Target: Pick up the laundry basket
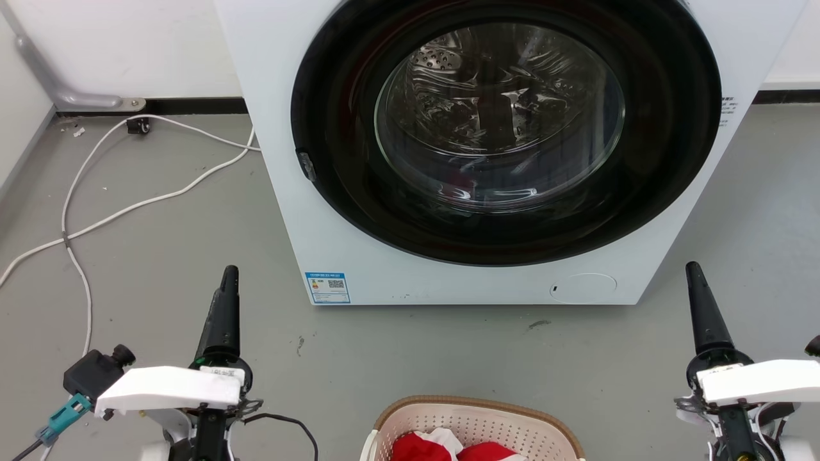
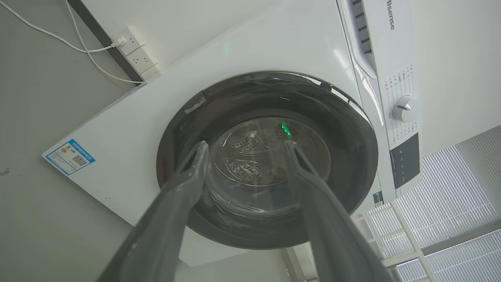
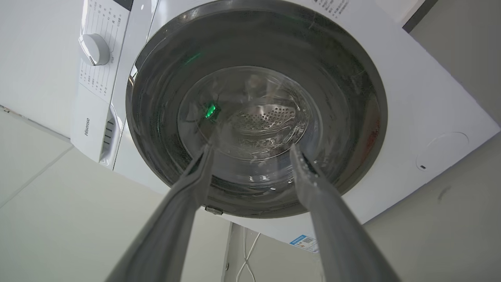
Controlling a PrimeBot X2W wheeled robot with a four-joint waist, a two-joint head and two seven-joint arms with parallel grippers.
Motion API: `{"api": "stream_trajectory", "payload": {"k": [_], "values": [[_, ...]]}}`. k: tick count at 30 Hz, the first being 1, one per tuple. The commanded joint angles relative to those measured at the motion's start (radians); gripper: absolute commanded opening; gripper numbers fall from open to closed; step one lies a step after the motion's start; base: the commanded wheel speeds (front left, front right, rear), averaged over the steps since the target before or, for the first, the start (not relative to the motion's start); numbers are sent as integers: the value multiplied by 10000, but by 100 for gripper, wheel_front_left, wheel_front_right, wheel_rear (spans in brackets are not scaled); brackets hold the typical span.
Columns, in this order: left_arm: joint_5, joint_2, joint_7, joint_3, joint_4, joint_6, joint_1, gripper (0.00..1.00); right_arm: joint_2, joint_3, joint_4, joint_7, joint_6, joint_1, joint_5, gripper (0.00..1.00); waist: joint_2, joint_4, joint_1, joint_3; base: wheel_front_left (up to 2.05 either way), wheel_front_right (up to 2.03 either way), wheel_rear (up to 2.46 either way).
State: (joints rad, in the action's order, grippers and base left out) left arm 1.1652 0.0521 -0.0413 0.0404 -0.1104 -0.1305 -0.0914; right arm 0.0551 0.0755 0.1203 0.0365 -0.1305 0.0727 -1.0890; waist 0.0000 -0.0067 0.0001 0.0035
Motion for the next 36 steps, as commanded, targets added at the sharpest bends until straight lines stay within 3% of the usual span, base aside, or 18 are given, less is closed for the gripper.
{"api": "stream_trajectory", "payload": {"k": [1, 19, 36], "values": [[-391, 34, -92, -42, 216, -2, -265, 100, -6, -35, -252, 100, -2, 53, 443, 100, 0, -4, -1, -1, 0, 0, 0], [-3691, 21, -675, -713, 125, 337, -311, 100, -23, -189, -457, 694, -3, -249, 4505, 100, 0, -73, -1, 9, 0, 0, 0], [-6131, 9, -1151, -1113, -479, 723, -269, 100, -35, -264, -117, 1028, -2, -451, 7062, 100, 0, -117, -1, -26, 0, 0, 0]]}}
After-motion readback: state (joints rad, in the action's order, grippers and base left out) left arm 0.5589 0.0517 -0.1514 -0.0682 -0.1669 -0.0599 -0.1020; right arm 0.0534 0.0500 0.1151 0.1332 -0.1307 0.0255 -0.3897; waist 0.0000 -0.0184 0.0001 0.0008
